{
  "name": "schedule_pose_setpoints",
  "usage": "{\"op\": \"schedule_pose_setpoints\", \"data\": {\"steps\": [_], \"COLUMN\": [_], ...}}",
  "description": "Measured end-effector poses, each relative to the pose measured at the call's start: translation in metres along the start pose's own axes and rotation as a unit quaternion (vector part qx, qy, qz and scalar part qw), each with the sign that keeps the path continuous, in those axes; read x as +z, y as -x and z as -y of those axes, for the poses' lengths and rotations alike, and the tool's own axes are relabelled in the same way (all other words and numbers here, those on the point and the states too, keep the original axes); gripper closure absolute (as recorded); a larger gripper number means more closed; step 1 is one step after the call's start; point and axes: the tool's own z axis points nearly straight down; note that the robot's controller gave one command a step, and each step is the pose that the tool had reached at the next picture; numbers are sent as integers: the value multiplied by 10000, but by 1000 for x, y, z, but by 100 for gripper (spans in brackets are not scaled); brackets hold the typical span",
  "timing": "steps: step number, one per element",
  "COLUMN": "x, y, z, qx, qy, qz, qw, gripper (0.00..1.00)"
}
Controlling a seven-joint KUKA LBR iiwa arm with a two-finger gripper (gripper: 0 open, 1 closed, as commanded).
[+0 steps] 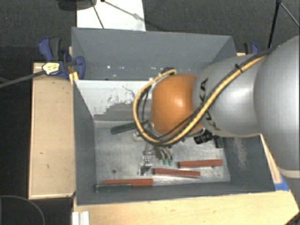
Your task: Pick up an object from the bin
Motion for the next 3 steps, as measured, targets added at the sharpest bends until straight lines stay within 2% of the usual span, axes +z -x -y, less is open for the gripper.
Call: {"op": "schedule_pose_setpoints", "data": {"steps": [1, 2, 3], "x": [29, 19, 27], "y": [-10, -8, -10], "z": [24, 56, 84], "qx": [153, -73, -807], "qy": [-35, -19, -15], "qz": [-60, -45, -41], "qw": [9999, 10000, 9967], "gripper": [0, 0, 0]}}
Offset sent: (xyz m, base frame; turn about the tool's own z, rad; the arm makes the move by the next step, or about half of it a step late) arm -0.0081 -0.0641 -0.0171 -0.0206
